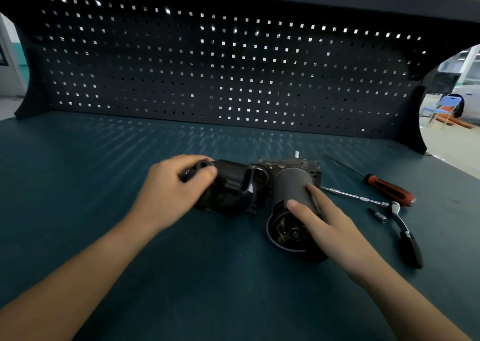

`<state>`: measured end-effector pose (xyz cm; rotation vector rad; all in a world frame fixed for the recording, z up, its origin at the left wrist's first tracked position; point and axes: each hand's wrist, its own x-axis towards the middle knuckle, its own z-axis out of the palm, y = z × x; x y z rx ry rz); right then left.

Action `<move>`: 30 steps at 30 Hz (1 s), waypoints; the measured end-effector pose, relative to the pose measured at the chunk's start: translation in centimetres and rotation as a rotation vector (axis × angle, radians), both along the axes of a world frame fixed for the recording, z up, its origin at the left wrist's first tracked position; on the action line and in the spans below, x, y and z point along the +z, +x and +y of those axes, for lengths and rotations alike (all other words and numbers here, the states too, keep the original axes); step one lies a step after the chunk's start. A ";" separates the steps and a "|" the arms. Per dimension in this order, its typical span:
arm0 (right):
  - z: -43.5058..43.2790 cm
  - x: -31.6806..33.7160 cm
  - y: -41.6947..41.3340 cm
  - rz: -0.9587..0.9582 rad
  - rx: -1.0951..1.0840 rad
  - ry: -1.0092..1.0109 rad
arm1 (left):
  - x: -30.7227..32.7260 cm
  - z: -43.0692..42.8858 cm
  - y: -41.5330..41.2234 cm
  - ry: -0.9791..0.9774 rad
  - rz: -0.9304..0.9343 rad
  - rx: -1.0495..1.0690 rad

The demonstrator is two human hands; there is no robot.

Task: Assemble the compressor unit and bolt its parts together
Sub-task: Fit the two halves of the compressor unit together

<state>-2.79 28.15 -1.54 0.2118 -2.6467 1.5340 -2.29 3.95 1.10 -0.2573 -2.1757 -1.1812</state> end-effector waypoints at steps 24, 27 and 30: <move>-0.8 -0.8 -0.4 0.133 0.041 0.007 | -2.9 -6.6 2.3 -0.573 -0.298 -0.092; -1.0 -0.7 -0.2 0.086 0.025 -0.089 | -2.8 -7.1 1.6 -0.560 -0.335 -0.033; -2.2 -0.6 0.3 0.050 0.045 -0.145 | -2.2 -5.2 2.5 -0.590 -0.133 0.113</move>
